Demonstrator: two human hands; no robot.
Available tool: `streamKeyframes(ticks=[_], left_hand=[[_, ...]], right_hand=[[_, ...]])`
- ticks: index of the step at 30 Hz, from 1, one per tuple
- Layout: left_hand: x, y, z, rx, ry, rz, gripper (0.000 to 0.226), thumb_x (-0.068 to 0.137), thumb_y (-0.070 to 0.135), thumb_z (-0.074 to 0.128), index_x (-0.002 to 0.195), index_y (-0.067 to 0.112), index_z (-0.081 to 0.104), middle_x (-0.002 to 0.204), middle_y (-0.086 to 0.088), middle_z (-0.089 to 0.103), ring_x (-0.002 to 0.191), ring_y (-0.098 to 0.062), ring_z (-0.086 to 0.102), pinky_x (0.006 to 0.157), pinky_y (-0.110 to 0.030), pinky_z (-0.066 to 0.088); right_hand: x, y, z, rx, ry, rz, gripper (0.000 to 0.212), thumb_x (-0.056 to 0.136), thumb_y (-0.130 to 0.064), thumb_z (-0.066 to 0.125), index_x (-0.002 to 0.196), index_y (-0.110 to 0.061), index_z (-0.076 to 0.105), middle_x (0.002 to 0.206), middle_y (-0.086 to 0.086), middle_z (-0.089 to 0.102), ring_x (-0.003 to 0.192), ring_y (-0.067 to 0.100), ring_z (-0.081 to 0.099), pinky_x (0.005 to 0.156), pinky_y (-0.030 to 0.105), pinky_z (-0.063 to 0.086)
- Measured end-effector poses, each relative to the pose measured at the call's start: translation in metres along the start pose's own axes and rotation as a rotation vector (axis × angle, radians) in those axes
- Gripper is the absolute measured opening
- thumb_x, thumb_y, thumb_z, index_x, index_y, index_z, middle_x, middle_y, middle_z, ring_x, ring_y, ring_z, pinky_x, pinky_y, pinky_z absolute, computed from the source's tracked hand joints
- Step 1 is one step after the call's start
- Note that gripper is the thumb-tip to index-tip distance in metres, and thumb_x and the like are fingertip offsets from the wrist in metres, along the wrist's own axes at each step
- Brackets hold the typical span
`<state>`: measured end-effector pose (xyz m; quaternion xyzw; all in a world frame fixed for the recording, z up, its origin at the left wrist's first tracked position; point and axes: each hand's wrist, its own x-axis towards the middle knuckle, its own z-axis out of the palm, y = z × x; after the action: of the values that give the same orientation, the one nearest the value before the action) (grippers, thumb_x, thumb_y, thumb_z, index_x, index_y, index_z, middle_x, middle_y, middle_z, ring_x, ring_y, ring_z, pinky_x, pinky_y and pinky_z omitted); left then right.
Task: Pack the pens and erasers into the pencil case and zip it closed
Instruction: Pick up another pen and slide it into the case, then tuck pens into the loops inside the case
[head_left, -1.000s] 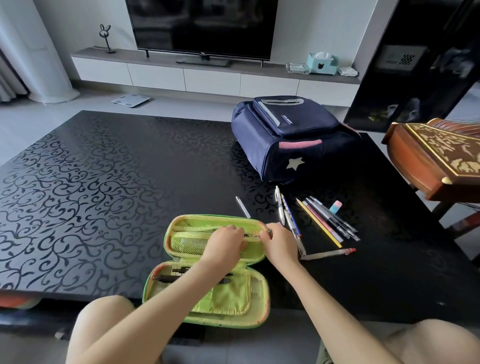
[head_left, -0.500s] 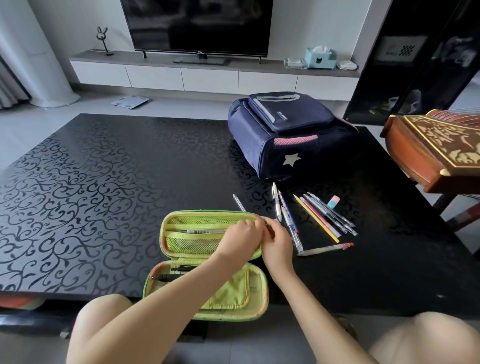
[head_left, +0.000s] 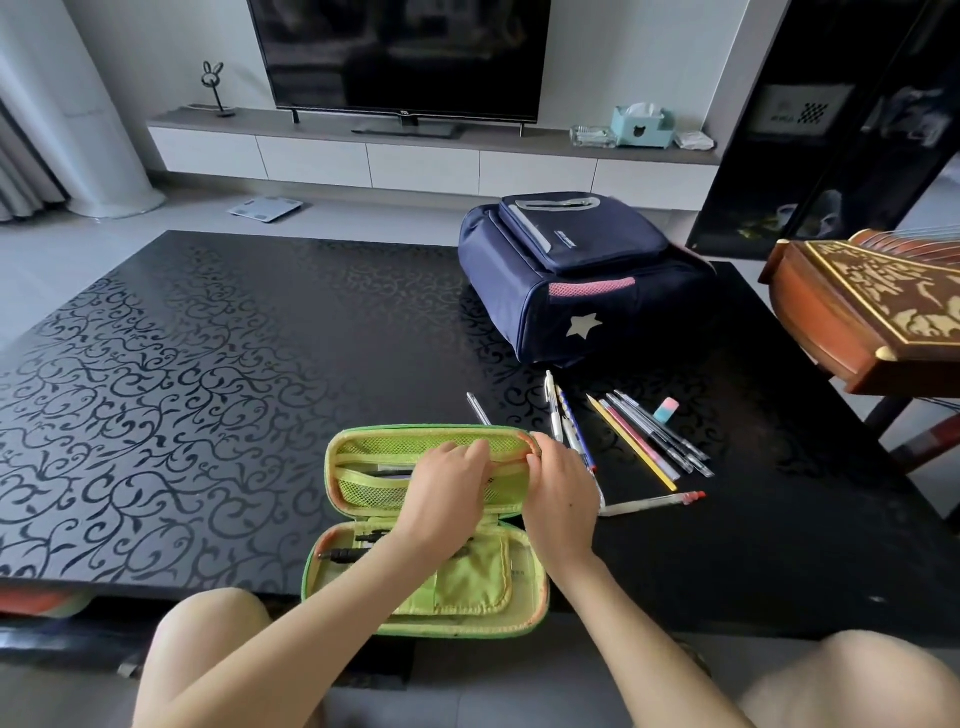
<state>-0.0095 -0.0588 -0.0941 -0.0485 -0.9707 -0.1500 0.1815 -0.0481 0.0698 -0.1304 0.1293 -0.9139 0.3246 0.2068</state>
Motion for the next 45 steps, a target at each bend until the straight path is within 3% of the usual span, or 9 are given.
streamKeyframes(ticks=[6,12,18,23,28,32,36,41,45], left_hand=[[-0.026,-0.054,-0.015,0.134,0.159,0.342,0.009,0.083,0.009,0.055,0.075,0.009,0.055,0.065,-0.002,0.061,0.061,-0.021,0.05,0.064,-0.028,0.034],[-0.042,-0.09,-0.031,0.255,0.196,0.115,0.007,0.078,0.008,0.056,0.074,0.012,0.052,0.065,-0.001,0.06,0.066,-0.025,0.049,0.064,-0.034,0.034],[-0.045,-0.093,-0.028,0.24,0.147,-0.252,0.029,0.088,0.027,0.04,0.07,0.009,0.053,0.065,-0.006,0.054,0.059,-0.03,0.051,0.059,-0.035,0.035],[-0.037,-0.089,-0.022,0.172,0.088,-0.208,0.015,0.078,0.011,0.069,0.092,0.009,0.062,0.082,-0.009,0.059,0.073,-0.031,0.053,0.064,-0.041,0.044],[-0.048,-0.076,-0.02,0.019,-0.077,-0.035,0.013,0.075,0.006,0.07,0.076,0.017,0.064,0.074,0.003,0.059,0.068,-0.021,0.054,0.058,-0.032,0.045],[-0.065,-0.071,-0.025,-0.05,-0.094,-0.095,0.005,0.079,0.016,0.07,0.082,0.02,0.068,0.08,0.005,0.062,0.077,-0.019,0.055,0.063,-0.03,0.047],[-0.077,-0.06,-0.038,-0.258,-0.048,-0.22,0.006,0.083,0.021,0.067,0.077,0.022,0.065,0.079,0.007,0.063,0.075,-0.007,0.054,0.066,-0.022,0.045],[-0.08,-0.011,-0.054,-0.882,-0.349,-0.426,0.023,0.093,0.028,0.05,0.095,0.012,0.067,0.077,0.005,0.067,0.074,-0.01,0.063,0.068,-0.026,0.054],[-0.095,-0.011,-0.052,-0.802,-0.233,-0.476,0.019,0.093,0.024,0.052,0.082,0.014,0.064,0.06,0.01,0.056,0.055,-0.005,0.049,0.056,-0.025,0.041]], right_hand=[[0.009,0.002,0.0,0.031,0.178,-0.247,0.023,0.098,-0.018,0.033,0.109,-0.006,0.051,0.086,0.004,0.064,0.073,0.019,0.06,0.059,0.028,0.049],[0.005,0.014,-0.002,0.029,0.176,-0.035,0.016,0.091,-0.007,0.049,0.106,-0.004,0.054,0.084,0.007,0.066,0.071,0.023,0.065,0.049,0.032,0.052],[-0.001,0.037,-0.019,-0.051,-0.07,-0.041,0.02,0.091,-0.011,0.055,0.109,-0.01,0.064,0.085,0.0,0.069,0.077,0.02,0.064,0.059,0.029,0.047],[0.004,0.1,-0.064,-0.476,-0.305,0.002,0.028,0.087,-0.016,0.06,0.114,-0.015,0.066,0.113,-0.001,0.067,0.106,0.023,0.058,0.09,0.036,0.044],[0.002,0.121,-0.084,-0.633,-0.359,-0.289,0.016,0.067,-0.024,0.083,0.07,-0.019,0.068,0.069,-0.005,0.064,0.068,0.02,0.06,0.065,0.037,0.05],[0.002,0.118,-0.092,-0.644,-0.336,-0.409,0.02,0.066,-0.022,0.083,0.069,-0.017,0.064,0.064,-0.005,0.061,0.062,0.019,0.057,0.057,0.034,0.048],[-0.013,0.056,-0.093,-0.081,-0.181,-0.092,0.006,0.084,-0.015,0.066,0.08,-0.012,0.064,0.072,-0.003,0.064,0.063,0.016,0.06,0.056,0.026,0.045],[-0.04,-0.049,-0.063,0.904,-0.437,0.509,0.023,0.095,-0.02,0.052,0.088,0.001,0.059,0.074,0.015,0.07,0.068,0.025,0.07,0.066,0.035,0.058],[-0.055,-0.078,-0.05,1.047,-0.522,0.593,0.015,0.093,-0.016,0.054,0.089,-0.002,0.059,0.083,0.014,0.071,0.073,0.023,0.07,0.066,0.037,0.057]])
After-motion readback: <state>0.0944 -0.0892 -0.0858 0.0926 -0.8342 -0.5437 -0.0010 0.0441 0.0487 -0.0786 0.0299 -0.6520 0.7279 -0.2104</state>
